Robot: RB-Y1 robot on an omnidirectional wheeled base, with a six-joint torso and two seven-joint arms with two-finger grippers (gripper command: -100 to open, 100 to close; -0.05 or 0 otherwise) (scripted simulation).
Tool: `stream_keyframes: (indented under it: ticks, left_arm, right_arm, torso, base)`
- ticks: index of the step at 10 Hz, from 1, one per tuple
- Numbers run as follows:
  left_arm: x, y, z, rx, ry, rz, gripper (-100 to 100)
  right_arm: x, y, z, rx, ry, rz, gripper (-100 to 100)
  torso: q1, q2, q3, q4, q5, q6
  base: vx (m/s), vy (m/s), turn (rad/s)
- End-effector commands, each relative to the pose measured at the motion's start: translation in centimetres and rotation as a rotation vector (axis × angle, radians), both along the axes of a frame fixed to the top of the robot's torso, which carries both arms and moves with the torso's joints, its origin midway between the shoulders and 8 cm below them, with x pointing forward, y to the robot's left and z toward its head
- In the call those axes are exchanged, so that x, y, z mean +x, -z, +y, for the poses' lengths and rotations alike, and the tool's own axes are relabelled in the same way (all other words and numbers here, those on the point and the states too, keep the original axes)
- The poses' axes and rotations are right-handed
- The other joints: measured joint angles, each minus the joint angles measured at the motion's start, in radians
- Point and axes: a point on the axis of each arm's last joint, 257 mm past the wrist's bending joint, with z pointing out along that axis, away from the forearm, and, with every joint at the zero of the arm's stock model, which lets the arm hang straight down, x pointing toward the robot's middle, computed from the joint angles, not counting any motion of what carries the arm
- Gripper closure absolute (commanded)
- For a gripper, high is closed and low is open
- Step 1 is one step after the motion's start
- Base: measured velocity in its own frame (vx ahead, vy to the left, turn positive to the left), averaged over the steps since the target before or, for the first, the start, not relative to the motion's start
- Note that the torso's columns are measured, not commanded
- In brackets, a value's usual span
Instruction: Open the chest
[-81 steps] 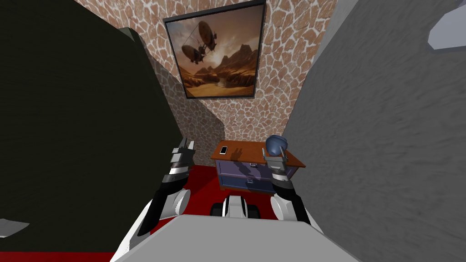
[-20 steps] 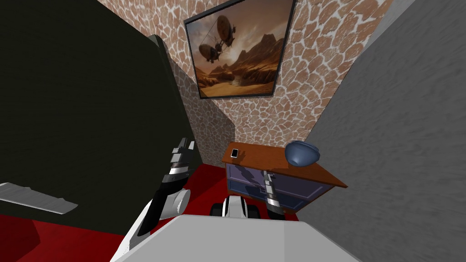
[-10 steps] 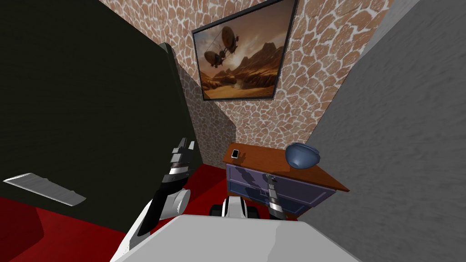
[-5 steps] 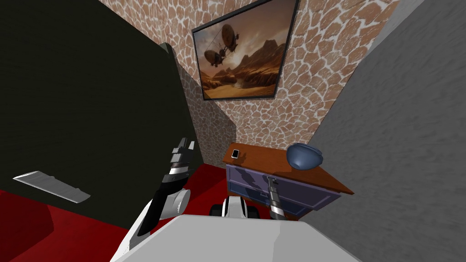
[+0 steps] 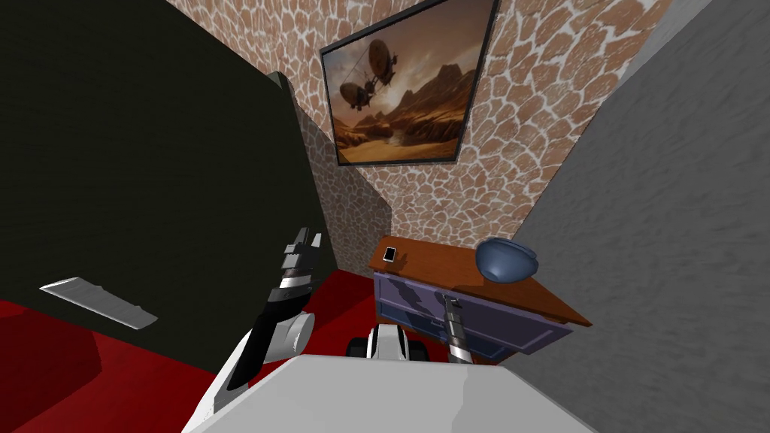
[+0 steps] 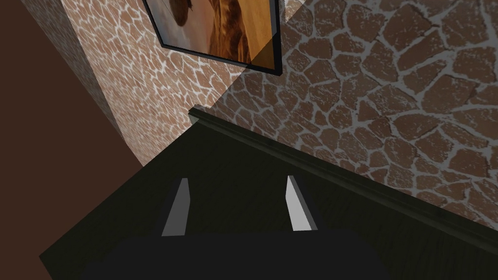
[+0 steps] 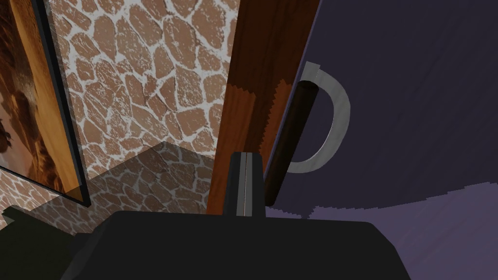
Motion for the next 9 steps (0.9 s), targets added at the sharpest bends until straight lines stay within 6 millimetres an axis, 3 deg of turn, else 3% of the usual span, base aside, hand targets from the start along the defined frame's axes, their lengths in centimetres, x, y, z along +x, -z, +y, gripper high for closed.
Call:
stream_keyframes:
  ticks: [1, 7, 8, 9]
  left_arm:
    - [0.0, 0.0, 0.0, 0.0, 0.0, 0.0, 0]
    - [0.0, 0.0, 0.0, 0.0, 0.0, 0.0, 0]
    - [0.0, 0.0, 0.0, 0.0, 0.0, 0.0, 0]
    - [0.0, 0.0, 0.0, 0.0, 0.0, 0.0, 0]
  right_arm:
    - [-0.4, 1.2, 0.1, 0.016, -0.005, 0.031, -100]
    - [-1.4, 2.5, -1.1, 0.138, -0.022, 0.032, -100]
    - [-0.5, 0.9, -0.9, 0.135, -0.031, -0.02, -100]
    - [-0.2, 1.4, 1.1, 0.106, -0.061, 0.015, -100]
  torso:
    - [0.0, 0.0, 0.0, 0.0, 0.0, 0.0]
    - [-0.01, -0.005, -0.001, -0.007, -0.006, 0.004]
    - [-0.011, -0.004, -0.001, -0.006, -0.005, 0.005]
    - [-0.007, -0.002, -0.001, -0.002, -0.002, 0.003]
  base:
    - [0.002, -0.002, -0.01]
    - [0.001, -0.008, 0.033]
    - [-0.005, 0.008, 0.003]
    - [0.008, -0.039, 0.055]
